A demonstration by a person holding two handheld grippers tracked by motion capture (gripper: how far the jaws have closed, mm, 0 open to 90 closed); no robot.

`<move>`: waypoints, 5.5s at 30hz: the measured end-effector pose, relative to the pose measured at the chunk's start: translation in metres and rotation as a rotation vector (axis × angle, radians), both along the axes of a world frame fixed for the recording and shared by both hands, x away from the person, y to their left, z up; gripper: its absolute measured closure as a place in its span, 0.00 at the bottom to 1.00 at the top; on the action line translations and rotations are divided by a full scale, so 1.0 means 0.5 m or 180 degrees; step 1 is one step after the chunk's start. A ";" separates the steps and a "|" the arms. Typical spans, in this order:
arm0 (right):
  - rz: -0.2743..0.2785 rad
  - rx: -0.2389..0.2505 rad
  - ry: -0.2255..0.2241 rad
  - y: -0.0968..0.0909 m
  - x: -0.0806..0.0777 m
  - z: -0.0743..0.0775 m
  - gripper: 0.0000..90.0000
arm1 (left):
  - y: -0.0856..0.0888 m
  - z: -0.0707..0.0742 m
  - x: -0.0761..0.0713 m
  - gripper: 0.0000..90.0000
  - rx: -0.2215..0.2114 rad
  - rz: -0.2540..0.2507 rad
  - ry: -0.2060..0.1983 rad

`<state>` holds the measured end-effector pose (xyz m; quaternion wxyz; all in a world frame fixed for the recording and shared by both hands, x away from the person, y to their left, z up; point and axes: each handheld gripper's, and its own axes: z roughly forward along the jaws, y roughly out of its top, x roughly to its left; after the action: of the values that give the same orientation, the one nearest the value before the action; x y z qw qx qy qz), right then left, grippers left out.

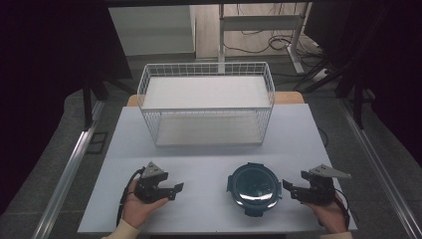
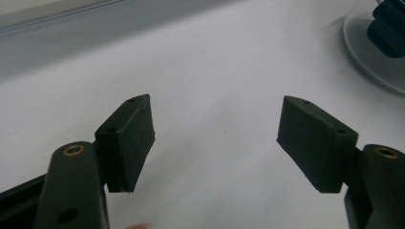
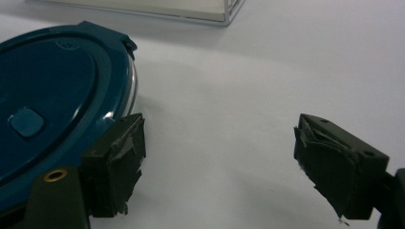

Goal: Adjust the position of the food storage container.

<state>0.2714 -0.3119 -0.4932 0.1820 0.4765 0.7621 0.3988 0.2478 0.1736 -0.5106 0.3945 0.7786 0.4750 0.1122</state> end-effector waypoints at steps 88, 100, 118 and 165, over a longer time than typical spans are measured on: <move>0.1181 -0.0885 0.0622 0.102 -0.068 0.003 0.99 | 0.037 -0.001 0.006 0.30 -0.0397 0.0111 0.0139; 0.1194 -0.0907 0.0550 0.126 -0.058 0.000 0.99 | 0.039 -0.001 0.006 0.30 -0.0414 0.0138 0.0159; 0.1134 -0.1105 0.0377 0.175 -0.018 -0.002 0.99 | 0.043 0.000 0.007 0.30 -0.0442 0.0159 0.0167; 0.1665 -0.0916 0.0406 0.366 0.028 -0.017 0.99 | 0.057 -0.001 0.010 0.31 -0.0500 0.0250 0.0177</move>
<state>0.2856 -0.1287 -0.5016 0.0906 0.2575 0.9175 0.2894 0.2528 0.2022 -0.5110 0.4364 0.7288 0.5232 0.0683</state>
